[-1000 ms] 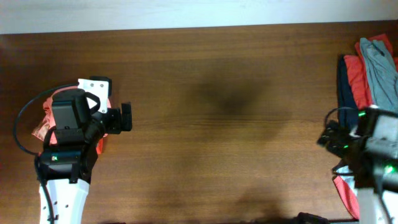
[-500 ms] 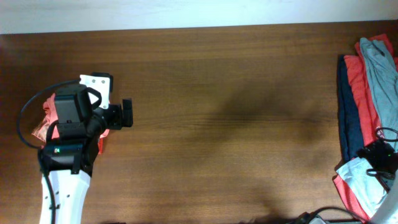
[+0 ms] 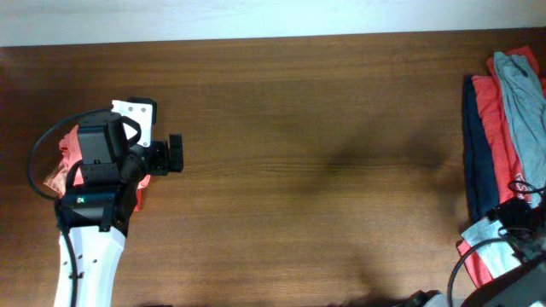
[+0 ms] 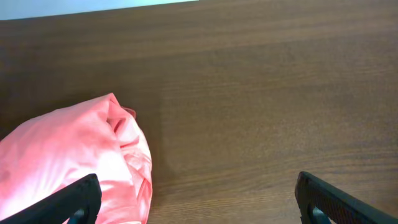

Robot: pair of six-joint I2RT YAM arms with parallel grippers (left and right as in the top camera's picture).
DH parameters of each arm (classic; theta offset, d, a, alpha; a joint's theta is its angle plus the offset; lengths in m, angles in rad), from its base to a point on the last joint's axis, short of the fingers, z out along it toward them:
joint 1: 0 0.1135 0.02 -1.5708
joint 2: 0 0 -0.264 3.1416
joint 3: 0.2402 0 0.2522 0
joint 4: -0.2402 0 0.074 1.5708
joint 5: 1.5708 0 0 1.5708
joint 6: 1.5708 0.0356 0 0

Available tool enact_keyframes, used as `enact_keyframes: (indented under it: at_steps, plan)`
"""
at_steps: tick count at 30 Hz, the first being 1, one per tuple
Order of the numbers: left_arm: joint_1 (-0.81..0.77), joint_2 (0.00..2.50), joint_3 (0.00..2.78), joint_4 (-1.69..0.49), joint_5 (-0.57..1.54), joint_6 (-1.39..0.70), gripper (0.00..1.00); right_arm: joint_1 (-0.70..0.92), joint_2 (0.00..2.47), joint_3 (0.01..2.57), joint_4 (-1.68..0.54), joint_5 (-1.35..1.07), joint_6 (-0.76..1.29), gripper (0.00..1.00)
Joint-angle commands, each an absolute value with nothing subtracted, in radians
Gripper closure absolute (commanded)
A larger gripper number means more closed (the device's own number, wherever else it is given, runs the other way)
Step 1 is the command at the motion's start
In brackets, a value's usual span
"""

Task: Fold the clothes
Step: 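Move the right gripper to the light blue t-shirt on the right pile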

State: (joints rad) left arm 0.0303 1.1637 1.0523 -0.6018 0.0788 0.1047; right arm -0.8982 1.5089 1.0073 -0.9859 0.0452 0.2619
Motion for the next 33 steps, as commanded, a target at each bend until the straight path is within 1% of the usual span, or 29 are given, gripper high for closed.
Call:
enact_keyframes:
  at_steps: [1, 9, 11, 16, 19, 20, 33]
  plan:
    - [0.036, 1.171, 1.077, -0.595, 0.094, 0.098, 0.01, -0.904, 1.575, 0.992, -0.971, 0.030, 0.275, 0.20]
    - [0.036, 1.171, 1.077, -0.595, 0.094, 0.098, 0.01, -0.904, 1.706, 0.991, -0.930, 0.002, 0.294, 0.21]
    - [0.036, 1.171, 1.077, -0.595, 0.094, 0.098, 0.01, -0.903, 1.724, 0.991, -0.926, -0.001, 0.294, 0.23]
    - [0.036, 1.171, 1.077, -0.595, 0.094, 0.098, 0.01, -0.903, 1.728, 0.991, -0.926, -0.001, 0.294, 0.52]
    - [0.036, 1.171, 1.077, -0.594, 0.094, 0.098, 0.01, -0.903, 1.728, 0.991, -0.928, -0.001, 0.294, 0.80]
    - [0.036, 1.171, 1.077, -0.594, 0.094, 0.098, 0.01, -0.903, 1.728, 0.992, -0.932, -0.001, 0.294, 0.96]
    - [0.036, 1.171, 1.077, -0.584, 0.094, 0.098, 0.01, -0.881, 1.646, 1.105, -1.064, -0.035, 0.288, 0.96]
